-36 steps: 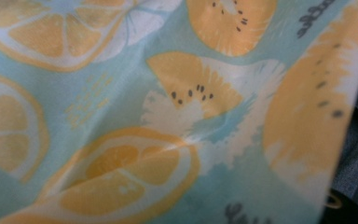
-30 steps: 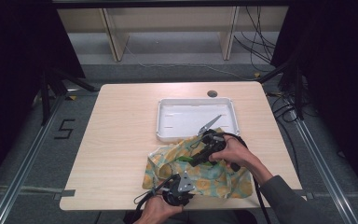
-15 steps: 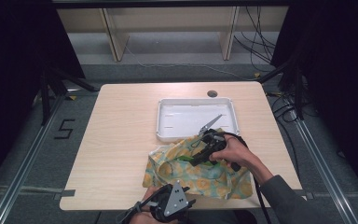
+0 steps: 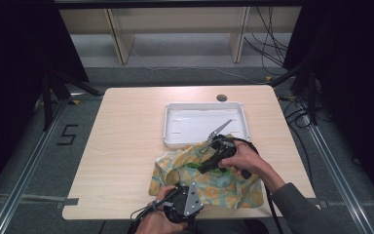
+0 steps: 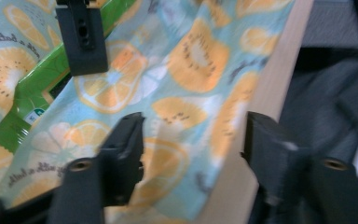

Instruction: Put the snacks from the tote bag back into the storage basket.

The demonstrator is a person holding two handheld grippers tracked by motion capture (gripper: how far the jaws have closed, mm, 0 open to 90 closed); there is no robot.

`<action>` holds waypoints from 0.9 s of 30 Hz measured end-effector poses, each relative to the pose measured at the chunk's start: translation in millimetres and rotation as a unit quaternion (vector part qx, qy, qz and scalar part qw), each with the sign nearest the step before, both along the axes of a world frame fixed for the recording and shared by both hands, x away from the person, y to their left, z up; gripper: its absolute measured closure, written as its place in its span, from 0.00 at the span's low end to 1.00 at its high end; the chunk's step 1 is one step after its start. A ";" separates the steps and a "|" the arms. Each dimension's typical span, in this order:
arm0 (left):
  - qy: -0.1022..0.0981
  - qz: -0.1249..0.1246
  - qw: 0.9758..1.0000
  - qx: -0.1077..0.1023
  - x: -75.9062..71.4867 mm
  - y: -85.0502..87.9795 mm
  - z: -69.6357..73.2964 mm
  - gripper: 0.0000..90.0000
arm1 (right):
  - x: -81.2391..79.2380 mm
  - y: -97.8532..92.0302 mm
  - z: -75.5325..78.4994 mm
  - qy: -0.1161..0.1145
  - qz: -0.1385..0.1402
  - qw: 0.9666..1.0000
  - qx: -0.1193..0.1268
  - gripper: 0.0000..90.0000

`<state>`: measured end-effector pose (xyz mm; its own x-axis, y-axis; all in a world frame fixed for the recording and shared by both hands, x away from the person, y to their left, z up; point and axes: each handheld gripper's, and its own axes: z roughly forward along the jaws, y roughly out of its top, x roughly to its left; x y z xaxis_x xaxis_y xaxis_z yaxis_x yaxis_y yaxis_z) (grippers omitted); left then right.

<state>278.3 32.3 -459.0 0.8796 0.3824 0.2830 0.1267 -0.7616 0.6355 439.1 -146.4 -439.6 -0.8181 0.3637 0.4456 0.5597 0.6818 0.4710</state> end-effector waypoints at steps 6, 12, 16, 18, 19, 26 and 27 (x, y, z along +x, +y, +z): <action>0.031 -0.009 0.999 -0.008 8.1 1.1 -7.0 0.99 | 2.0 -2.1 -0.1 -0.012 0.002 1.000 0.008 0.85; 0.040 -0.009 0.999 -0.007 7.3 2.0 -7.5 0.99 | 2.7 -2.2 -0.4 -0.014 0.006 1.000 0.006 0.85; 0.046 -0.011 0.999 -0.003 7.1 3.1 -7.4 0.99 | 3.9 -3.8 0.5 -0.008 0.009 1.000 0.014 0.85; 0.045 -0.015 0.999 0.000 7.5 3.0 -7.7 0.99 | 4.7 -5.8 2.4 -0.014 -0.003 1.000 0.009 0.85; 0.048 -0.010 0.999 -0.001 7.1 2.9 -8.8 0.99 | 4.9 -6.4 3.0 -0.019 -0.006 1.000 0.011 0.85; 0.059 0.000 0.998 -0.023 8.5 2.0 -7.5 0.97 | 4.0 -9.5 14.1 -0.043 -0.010 0.999 -0.004 0.85; 0.056 0.005 0.998 -0.029 9.4 2.7 -5.8 0.93 | -0.3 -6.0 20.8 -0.071 -0.004 0.997 -0.025 0.85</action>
